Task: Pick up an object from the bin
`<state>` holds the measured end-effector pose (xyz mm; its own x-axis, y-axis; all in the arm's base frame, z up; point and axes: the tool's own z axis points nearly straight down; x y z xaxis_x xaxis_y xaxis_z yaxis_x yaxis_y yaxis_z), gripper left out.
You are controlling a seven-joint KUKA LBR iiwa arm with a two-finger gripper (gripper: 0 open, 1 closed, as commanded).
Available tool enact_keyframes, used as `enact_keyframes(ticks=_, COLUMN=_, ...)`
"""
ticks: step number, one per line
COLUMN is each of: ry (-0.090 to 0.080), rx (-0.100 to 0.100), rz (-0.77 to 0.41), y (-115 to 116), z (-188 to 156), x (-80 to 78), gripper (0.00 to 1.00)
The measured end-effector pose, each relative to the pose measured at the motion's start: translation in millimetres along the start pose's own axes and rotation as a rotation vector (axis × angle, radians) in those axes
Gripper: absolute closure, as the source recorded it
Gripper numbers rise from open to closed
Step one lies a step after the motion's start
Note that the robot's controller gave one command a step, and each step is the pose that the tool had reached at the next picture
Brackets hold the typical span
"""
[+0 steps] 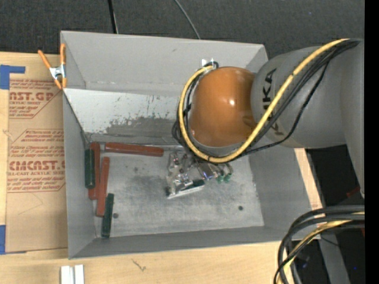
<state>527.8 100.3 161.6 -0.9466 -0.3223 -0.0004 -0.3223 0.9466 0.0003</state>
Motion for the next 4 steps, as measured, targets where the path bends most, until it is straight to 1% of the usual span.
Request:
enact_keyframes(ticks=1, ry=0.002, rx=0.0, rz=-0.082, y=0, z=-6, x=2.4, gripper=1.0)
enact_keyframes(ticks=2, ry=-0.005, rx=0.001, rz=-0.257, y=2, z=5, x=-8.6, gripper=1.0)
enact_keyframes(ticks=3, ry=0.008, rx=-0.003, rz=-0.062, y=-1, z=-28, x=10.1, gripper=1.0)
enact_keyframes(ticks=4, ry=0.001, rx=-0.001, rz=-0.197, y=-5, z=-92, x=0.2, gripper=1.0)
